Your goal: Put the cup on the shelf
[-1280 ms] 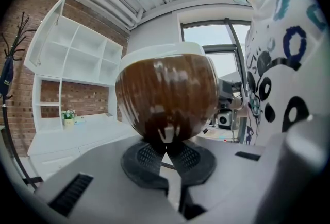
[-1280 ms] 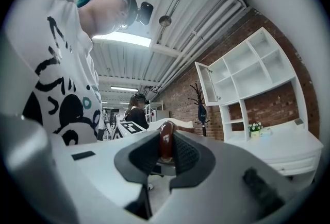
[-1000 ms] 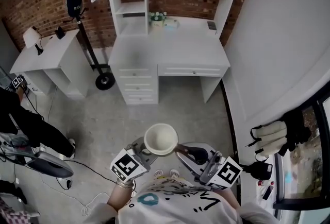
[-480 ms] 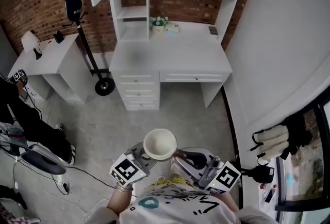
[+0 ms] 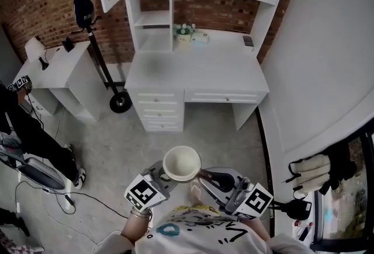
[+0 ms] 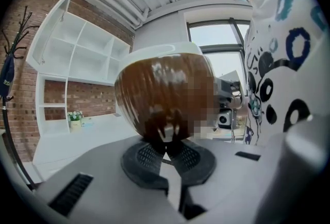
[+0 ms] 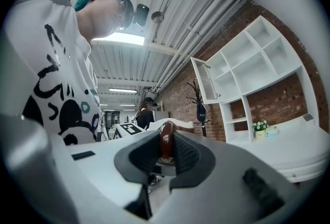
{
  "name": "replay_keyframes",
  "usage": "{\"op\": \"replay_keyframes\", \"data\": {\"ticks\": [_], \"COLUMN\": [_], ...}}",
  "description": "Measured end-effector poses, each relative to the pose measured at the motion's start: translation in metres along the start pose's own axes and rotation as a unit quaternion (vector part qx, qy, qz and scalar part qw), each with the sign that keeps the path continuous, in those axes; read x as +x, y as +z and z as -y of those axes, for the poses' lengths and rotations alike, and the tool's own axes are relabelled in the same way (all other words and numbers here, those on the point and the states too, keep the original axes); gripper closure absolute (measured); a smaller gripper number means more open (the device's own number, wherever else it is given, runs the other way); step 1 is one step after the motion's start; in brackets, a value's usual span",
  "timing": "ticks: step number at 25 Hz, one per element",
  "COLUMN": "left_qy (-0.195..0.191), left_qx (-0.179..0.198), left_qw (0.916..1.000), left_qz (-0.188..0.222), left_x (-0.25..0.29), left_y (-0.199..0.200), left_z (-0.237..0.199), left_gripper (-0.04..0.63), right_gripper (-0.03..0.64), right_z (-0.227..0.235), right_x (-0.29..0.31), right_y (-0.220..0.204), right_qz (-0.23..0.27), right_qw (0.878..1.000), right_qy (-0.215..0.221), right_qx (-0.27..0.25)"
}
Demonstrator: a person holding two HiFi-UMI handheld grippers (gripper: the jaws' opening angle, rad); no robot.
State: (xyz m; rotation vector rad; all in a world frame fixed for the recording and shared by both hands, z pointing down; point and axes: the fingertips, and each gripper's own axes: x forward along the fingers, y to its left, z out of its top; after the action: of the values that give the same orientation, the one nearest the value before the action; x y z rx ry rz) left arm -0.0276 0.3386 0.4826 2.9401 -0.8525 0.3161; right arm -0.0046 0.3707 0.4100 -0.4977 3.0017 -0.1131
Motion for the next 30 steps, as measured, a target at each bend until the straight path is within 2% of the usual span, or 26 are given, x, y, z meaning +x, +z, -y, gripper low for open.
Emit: {"op": "replay_keyframes", "data": {"ticks": [10, 20, 30], "left_qy": [0.013, 0.021, 0.032], "left_qx": [0.002, 0.008, -0.006], "left_qw": [0.9999, 0.9997, 0.9994], "left_qz": [0.008, 0.014, 0.011], "left_x": [0.059, 0.128, 0.158], "left_y": [0.027, 0.046, 0.043], "left_z": [-0.061, -0.101, -0.134], "left_gripper": [0.58, 0.58, 0.58], "right_gripper": [0.558, 0.558, 0.558], "right_z": [0.085, 0.164, 0.21], "right_x": [0.008, -0.006, 0.0], "right_y": [0.019, 0.029, 0.023], "right_qz": [0.003, 0.008, 0.005], "right_qw": [1.0, 1.0, 1.0], "right_qy": [0.012, 0.019, 0.027], "right_qx": [-0.012, -0.019, -0.011]}}
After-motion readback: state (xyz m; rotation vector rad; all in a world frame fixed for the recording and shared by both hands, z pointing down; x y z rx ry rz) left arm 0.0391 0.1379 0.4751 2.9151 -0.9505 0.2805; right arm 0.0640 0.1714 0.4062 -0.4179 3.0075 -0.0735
